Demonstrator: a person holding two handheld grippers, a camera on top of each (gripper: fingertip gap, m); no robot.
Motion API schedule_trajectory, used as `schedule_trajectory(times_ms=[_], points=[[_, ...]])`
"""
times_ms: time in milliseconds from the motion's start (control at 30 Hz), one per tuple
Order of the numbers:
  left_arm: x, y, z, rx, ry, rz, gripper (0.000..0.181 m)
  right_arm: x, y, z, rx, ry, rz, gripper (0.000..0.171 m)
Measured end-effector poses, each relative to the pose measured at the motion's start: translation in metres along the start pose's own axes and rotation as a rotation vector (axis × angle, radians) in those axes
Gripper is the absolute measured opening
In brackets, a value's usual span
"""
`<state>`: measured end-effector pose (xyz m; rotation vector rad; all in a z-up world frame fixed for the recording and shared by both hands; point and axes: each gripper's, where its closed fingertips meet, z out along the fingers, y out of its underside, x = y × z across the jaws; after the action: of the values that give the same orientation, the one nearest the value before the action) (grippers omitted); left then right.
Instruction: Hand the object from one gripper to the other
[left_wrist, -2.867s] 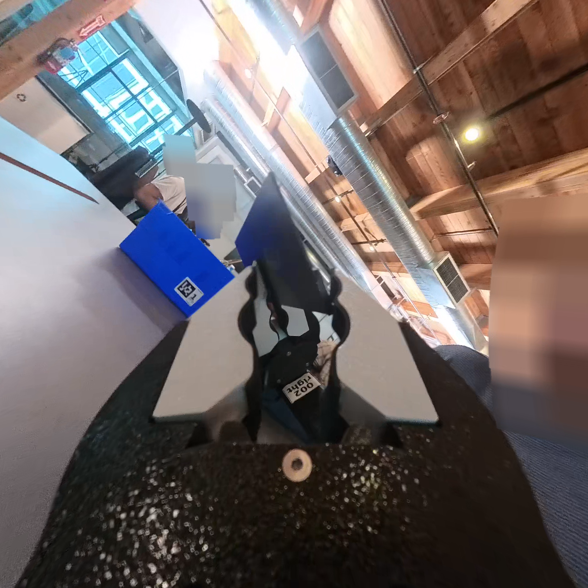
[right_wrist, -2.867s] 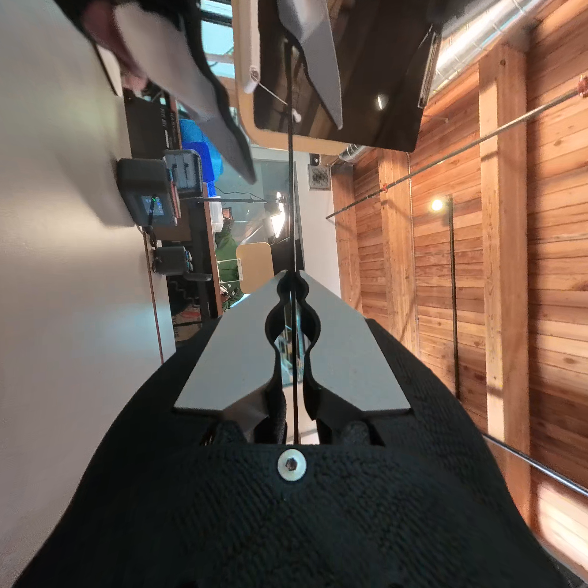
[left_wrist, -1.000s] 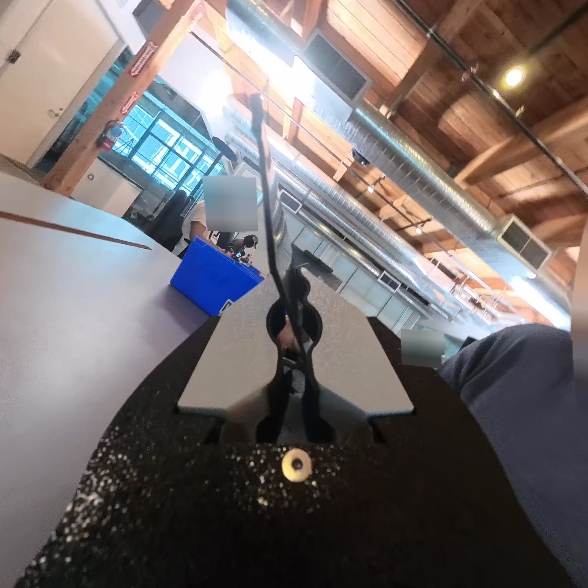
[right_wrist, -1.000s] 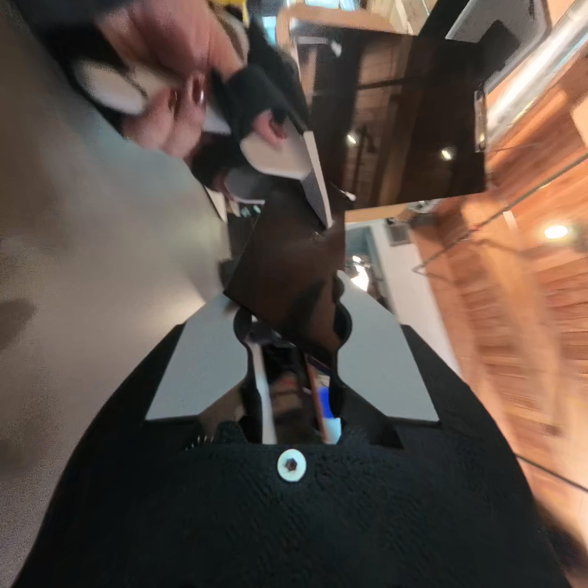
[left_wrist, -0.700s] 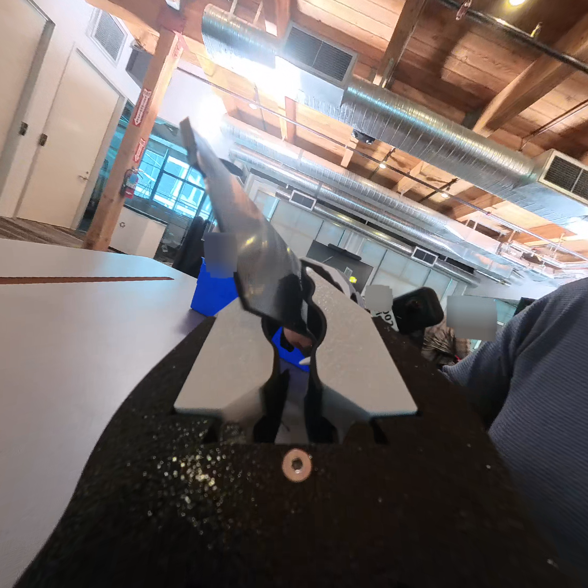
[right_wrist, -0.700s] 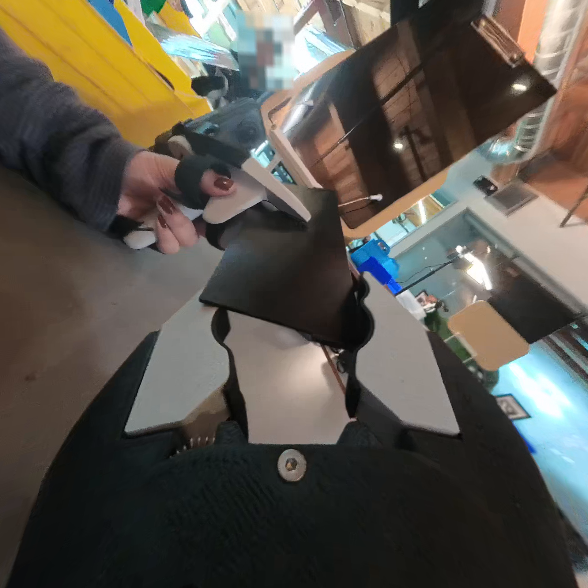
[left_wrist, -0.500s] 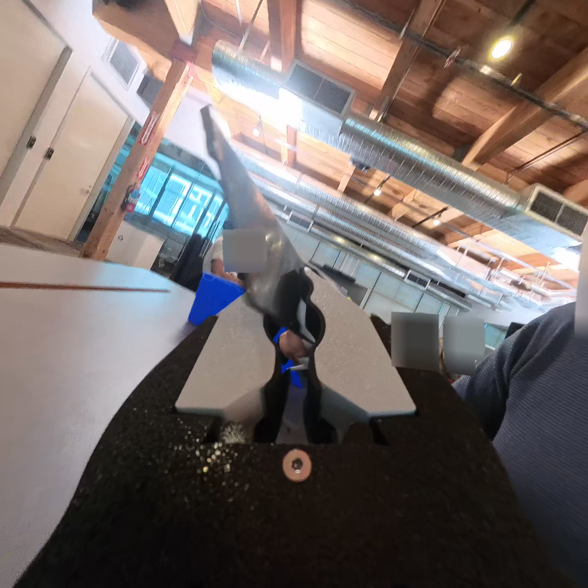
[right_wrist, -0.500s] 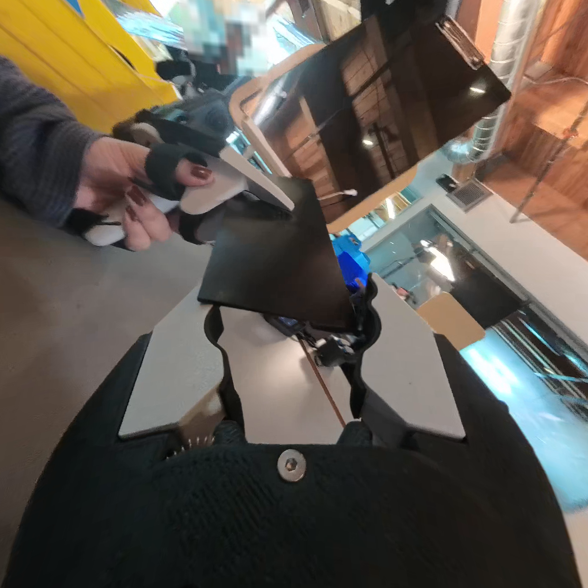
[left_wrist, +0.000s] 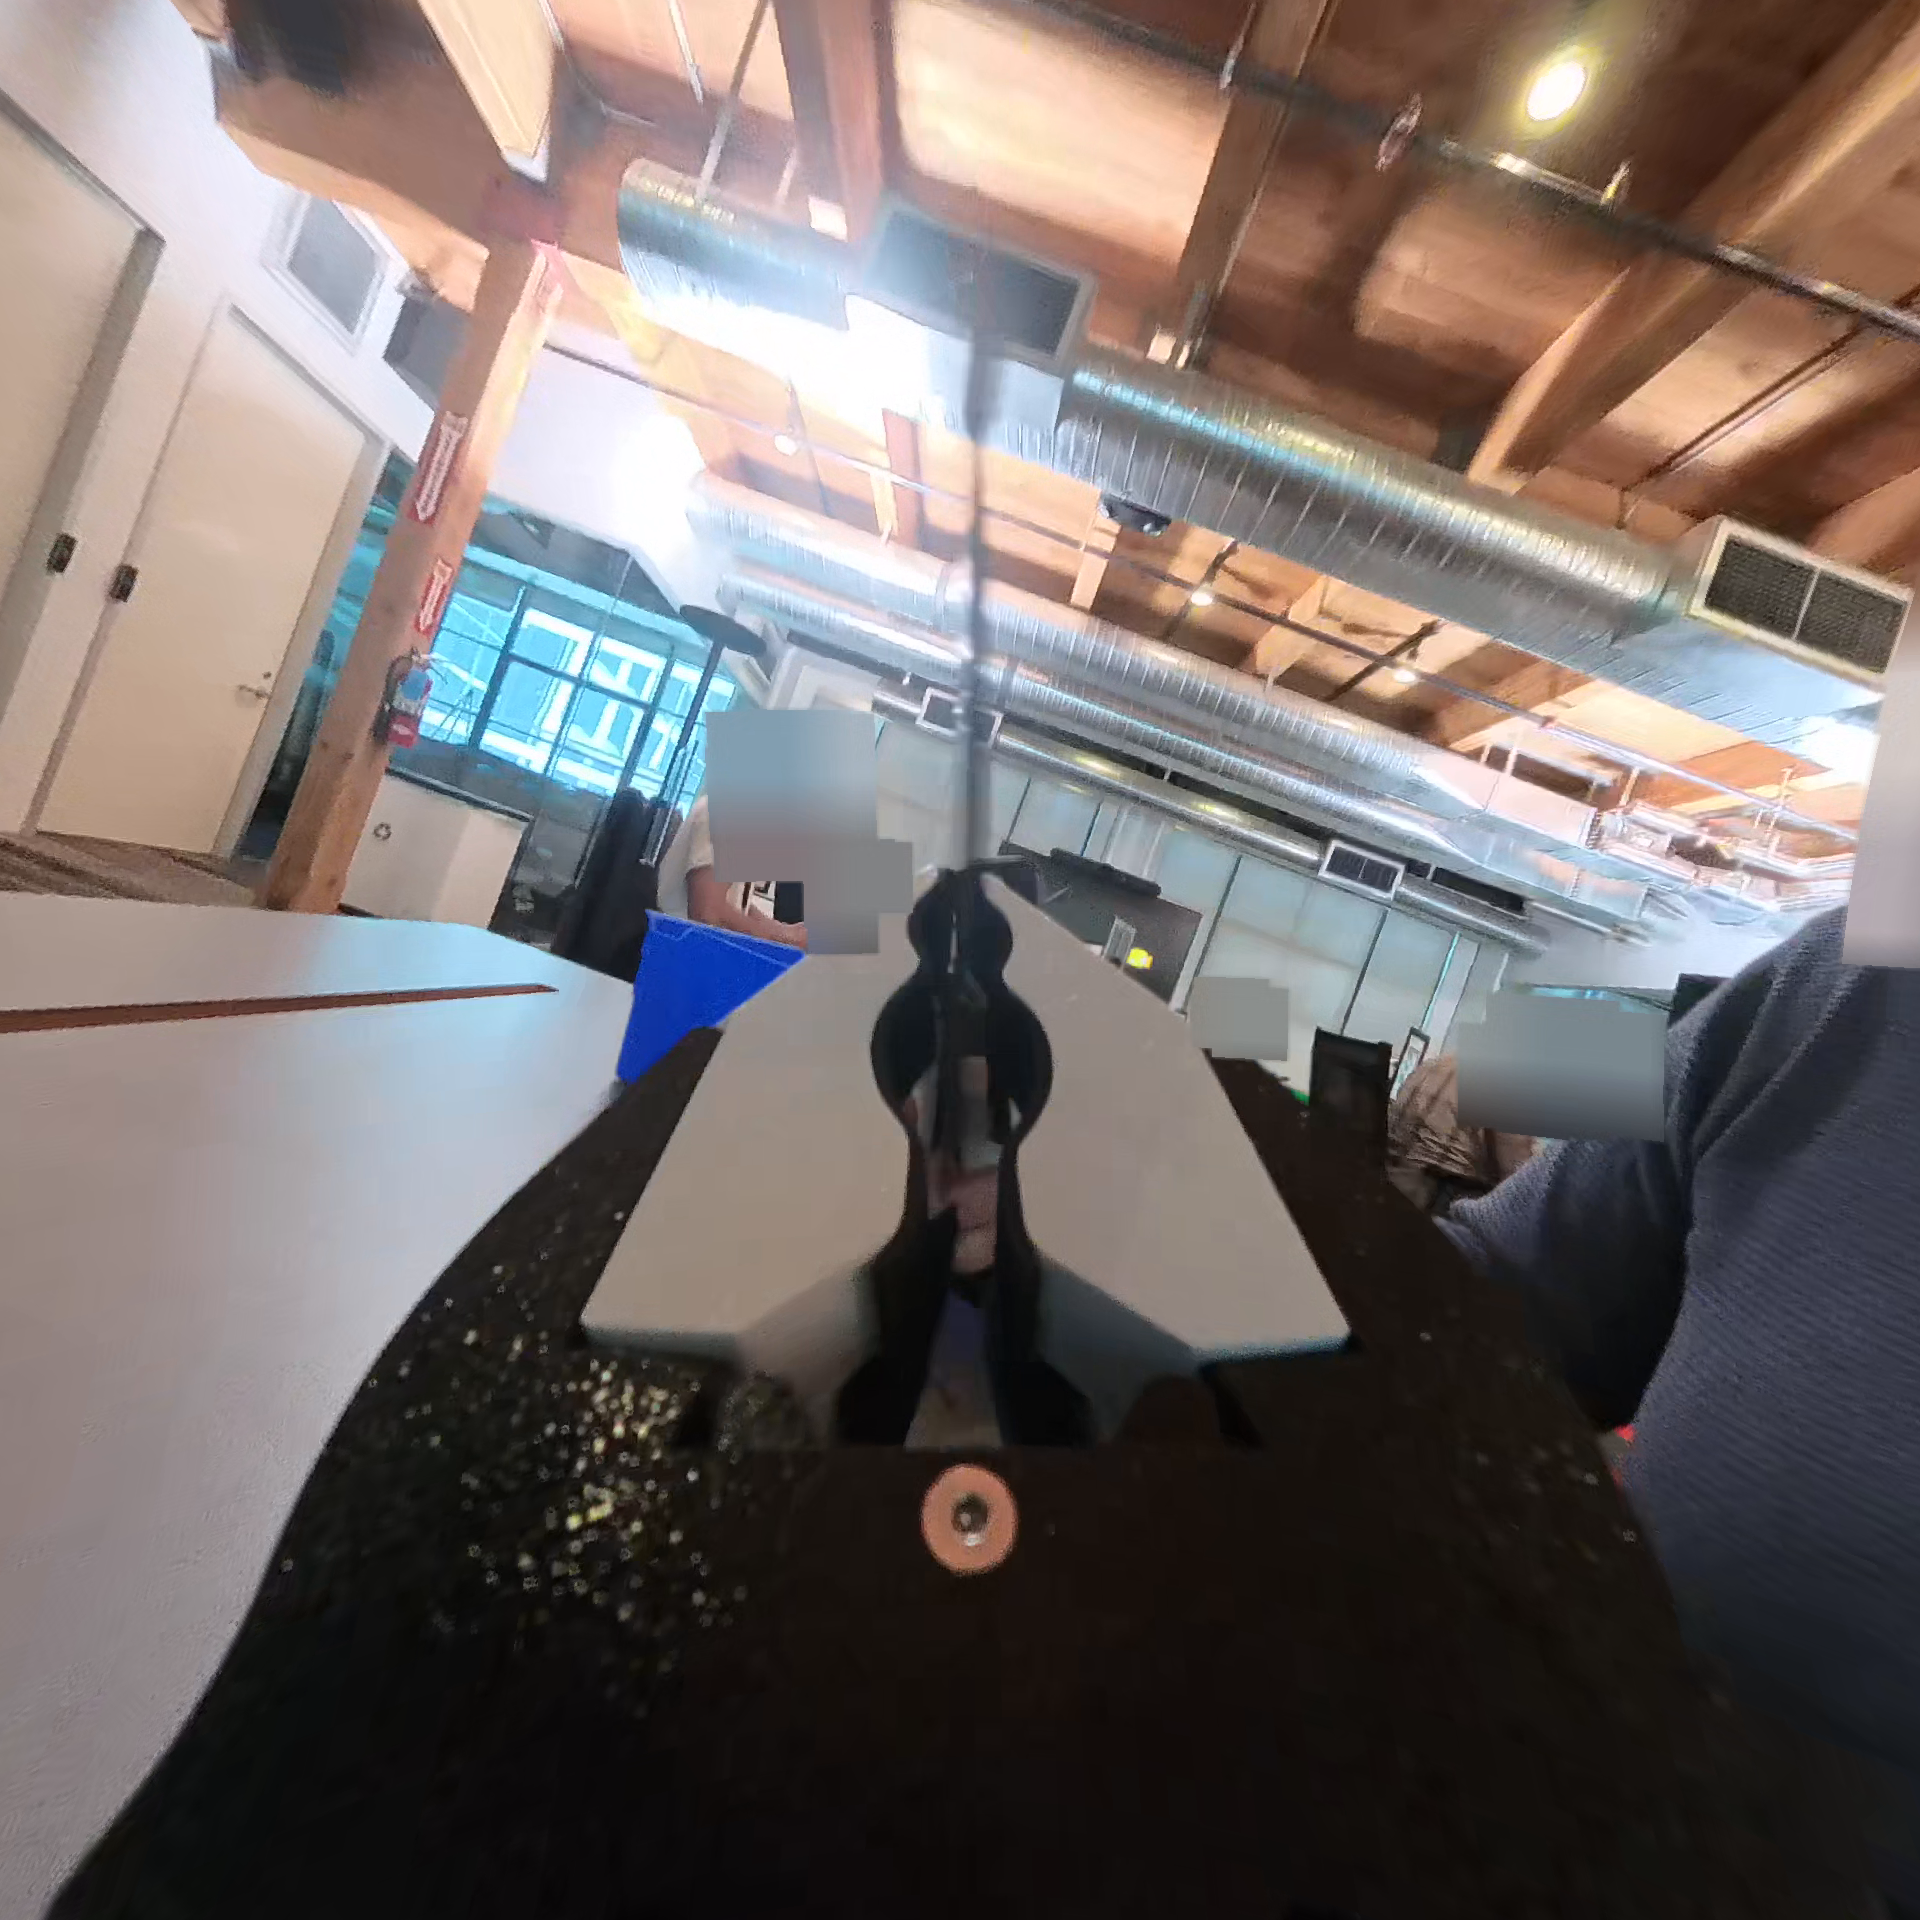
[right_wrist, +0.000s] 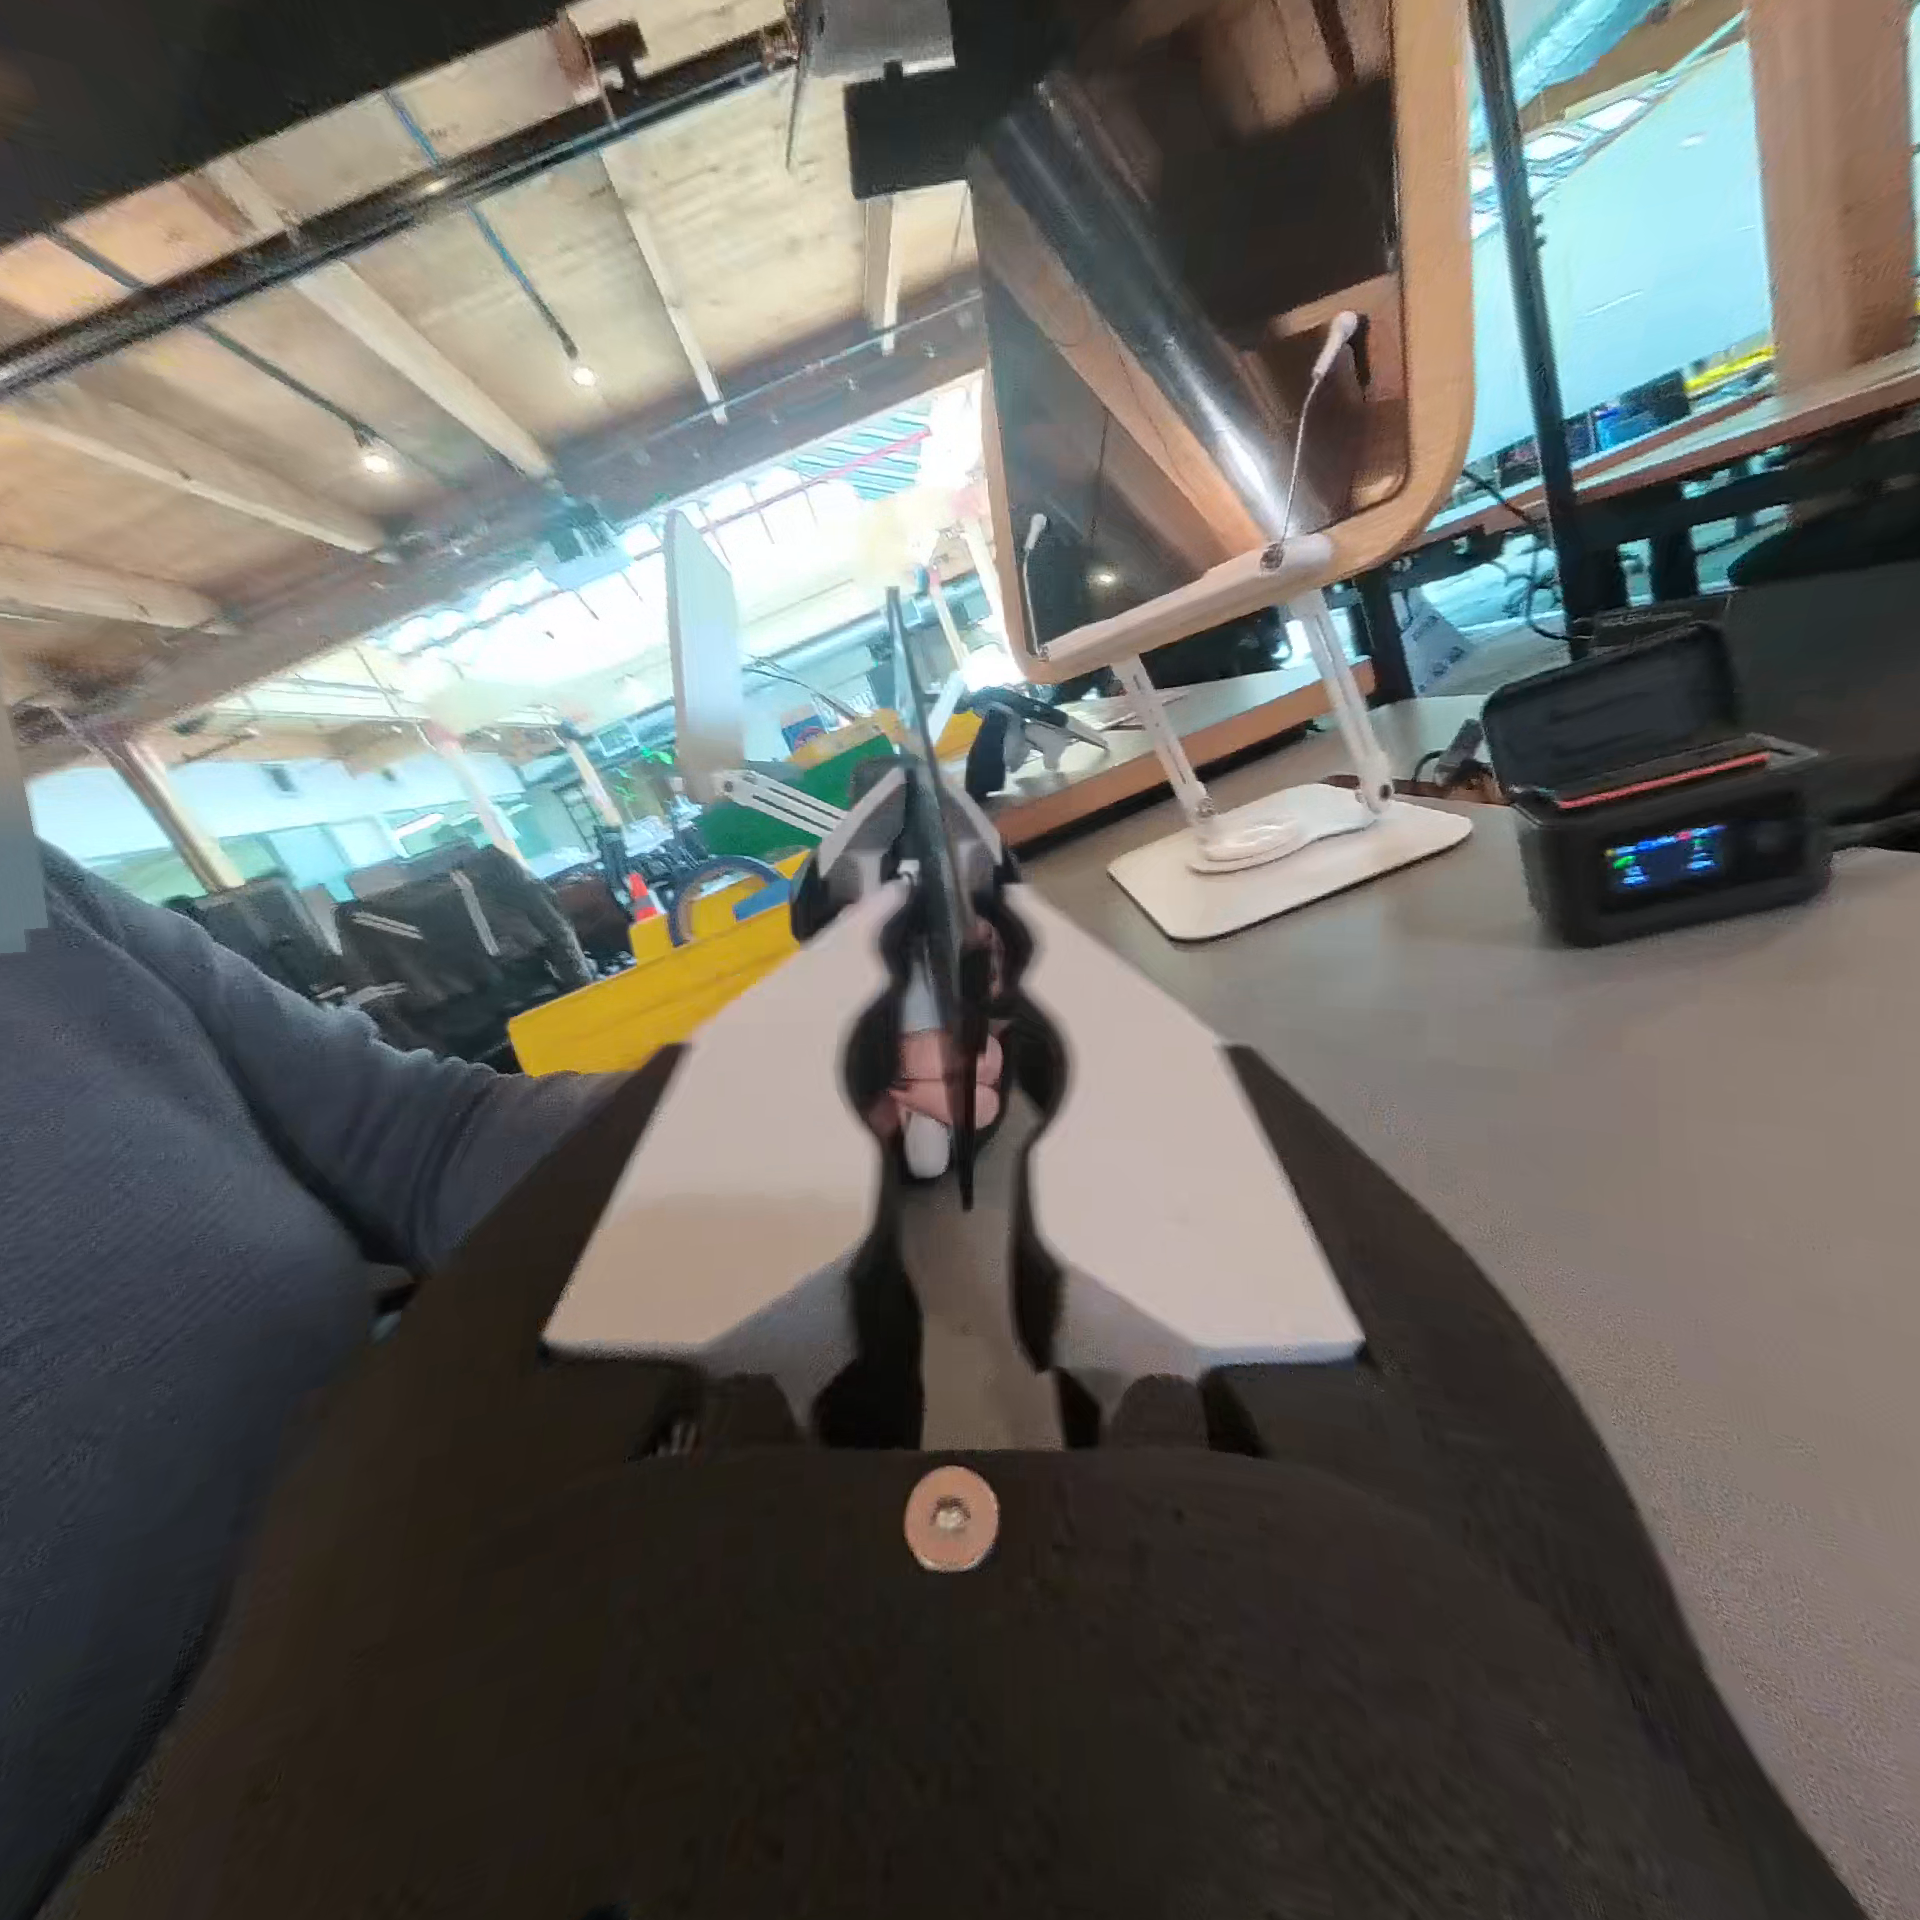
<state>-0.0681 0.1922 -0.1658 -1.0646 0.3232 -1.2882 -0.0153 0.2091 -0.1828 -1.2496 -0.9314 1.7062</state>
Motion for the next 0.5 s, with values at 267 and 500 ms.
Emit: schedule_trajectory(times_ms=[267, 500], points=[[-0.022, 0.0, -0.002, 0.009, -0.159, 0.024, 0.071, -0.03, -0.089, -0.022, 0.075, 0.351, -0.438, 0.0], [-0.026, -0.005, -0.005, 0.045, -0.15, -0.041, 0.065, -0.048, -0.166, -0.183, -0.237, 1.291, -1.073, 0.0]])
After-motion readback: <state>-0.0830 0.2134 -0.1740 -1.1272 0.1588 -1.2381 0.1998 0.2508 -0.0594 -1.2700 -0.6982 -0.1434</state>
